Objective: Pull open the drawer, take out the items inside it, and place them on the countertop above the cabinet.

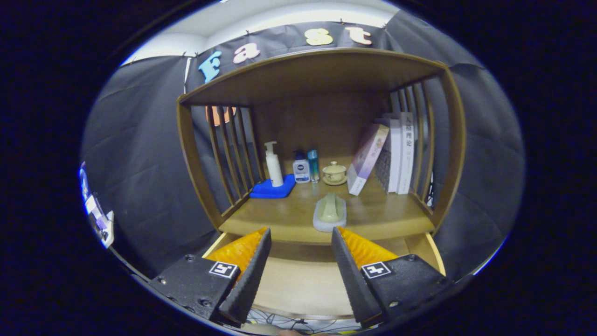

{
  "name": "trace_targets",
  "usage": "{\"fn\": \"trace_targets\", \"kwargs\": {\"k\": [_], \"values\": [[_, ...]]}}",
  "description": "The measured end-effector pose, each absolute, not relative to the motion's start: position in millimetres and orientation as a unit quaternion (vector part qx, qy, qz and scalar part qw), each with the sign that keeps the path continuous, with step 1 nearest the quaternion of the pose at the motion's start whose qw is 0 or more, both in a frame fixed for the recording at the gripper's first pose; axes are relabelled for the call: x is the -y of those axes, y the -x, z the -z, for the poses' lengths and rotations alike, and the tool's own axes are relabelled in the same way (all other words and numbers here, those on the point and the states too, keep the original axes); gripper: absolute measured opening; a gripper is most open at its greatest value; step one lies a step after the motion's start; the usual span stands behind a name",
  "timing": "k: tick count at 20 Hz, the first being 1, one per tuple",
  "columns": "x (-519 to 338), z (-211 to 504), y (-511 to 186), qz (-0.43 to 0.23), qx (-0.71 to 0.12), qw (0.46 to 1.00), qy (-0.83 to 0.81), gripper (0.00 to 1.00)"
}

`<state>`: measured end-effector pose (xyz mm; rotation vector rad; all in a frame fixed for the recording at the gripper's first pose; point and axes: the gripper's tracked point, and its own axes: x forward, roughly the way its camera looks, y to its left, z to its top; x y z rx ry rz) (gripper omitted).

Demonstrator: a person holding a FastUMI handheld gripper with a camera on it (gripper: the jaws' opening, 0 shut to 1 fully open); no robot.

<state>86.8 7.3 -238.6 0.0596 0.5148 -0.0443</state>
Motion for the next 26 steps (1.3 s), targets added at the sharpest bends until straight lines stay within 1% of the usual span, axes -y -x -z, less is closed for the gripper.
{"fn": "trace_targets", "kwargs": {"k": [4, 11, 21, 24, 26], "values": [[-5.0, 253.6, -55.1, 0.026, -0.24, 0.97, -0.007, 0.83], [-23.5, 291.1, -10.2, 0.014, -0.206, 0.977, 0.049, 0.83], [-18.7, 346.3, 32.3, 0.015, -0.213, 0.976, 0.049, 0.83], [-18.5, 370.9, 45.3, 0.013, -0.231, 0.972, 0.046, 0.83], [-12.8, 386.8, 52.3, 0.024, -0.239, 0.969, 0.052, 0.83]]}}
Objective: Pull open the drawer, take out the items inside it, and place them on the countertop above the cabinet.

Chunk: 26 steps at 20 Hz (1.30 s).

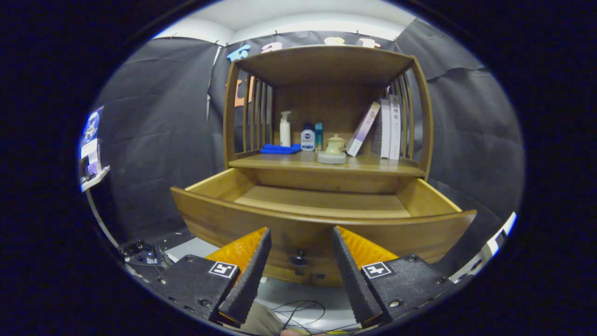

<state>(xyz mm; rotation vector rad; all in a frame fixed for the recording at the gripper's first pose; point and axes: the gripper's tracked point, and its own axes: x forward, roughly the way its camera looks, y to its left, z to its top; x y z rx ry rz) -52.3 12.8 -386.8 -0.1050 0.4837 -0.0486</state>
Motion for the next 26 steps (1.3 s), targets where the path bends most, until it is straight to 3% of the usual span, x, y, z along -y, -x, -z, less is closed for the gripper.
{"fn": "trace_targets", "kwargs": {"k": [7, 26], "values": [[-11.0, 421.7, 54.4, 0.039, -0.262, 0.963, 0.056, 0.83], [-0.4, 421.6, 21.6, 0.117, -0.248, 0.96, 0.053, 0.82]]}}
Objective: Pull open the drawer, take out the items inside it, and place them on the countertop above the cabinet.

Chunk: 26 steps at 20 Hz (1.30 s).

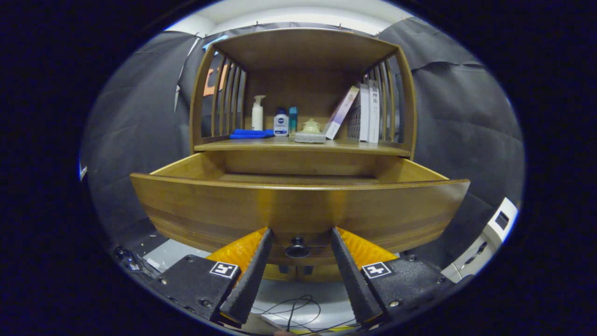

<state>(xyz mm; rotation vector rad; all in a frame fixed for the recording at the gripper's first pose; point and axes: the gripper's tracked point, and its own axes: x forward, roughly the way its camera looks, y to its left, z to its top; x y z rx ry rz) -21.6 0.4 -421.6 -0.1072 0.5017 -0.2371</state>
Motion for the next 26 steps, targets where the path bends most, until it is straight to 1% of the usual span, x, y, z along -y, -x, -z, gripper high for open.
{"fn": "trace_targets", "kwargs": {"k": [9, 18, 26], "values": [[6.4, 423.4, -12.6, 0.113, -0.247, 0.96, 0.068, 0.83], [17.0, 427.6, -64.4, 0.111, -0.254, 0.959, 0.063, 0.84], [23.2, 434.5, -90.7, 0.109, -0.258, 0.957, 0.075, 0.84]]}}
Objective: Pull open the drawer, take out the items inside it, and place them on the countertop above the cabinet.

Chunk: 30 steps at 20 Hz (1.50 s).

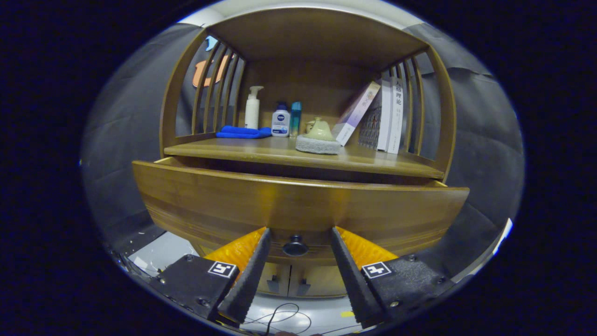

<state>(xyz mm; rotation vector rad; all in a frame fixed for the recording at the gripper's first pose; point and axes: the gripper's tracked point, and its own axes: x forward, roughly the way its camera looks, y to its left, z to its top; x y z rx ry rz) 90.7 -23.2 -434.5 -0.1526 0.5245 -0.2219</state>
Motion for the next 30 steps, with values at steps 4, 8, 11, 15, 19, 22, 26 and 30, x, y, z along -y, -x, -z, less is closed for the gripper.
{"fn": "trace_targets", "kwargs": {"k": [4, 8, 11, 15, 19, 22, 26, 30], "values": [[27.7, 436.8, -109.4, 0.107, -0.261, 0.957, 0.064, 0.84], [33.1, 440.8, -127.7, 0.11, -0.261, 0.956, 0.073, 0.84], [35.9, 445.1, -146.1, 0.113, -0.264, 0.954, 0.09, 0.84], [36.9, 447.2, -145.5, 0.12, -0.267, 0.949, 0.119, 0.86], [30.2, 429.7, -135.3, 0.095, -0.263, 0.957, 0.083, 0.86], [25.0, 392.7, -112.1, 0.076, -0.234, 0.967, 0.064, 0.86], [11.4, 339.7, -82.7, 0.055, -0.196, 0.978, 0.042, 0.86], [4.0, 274.4, -51.7, 0.04, -0.156, 0.987, 0.028, 0.86]]}}
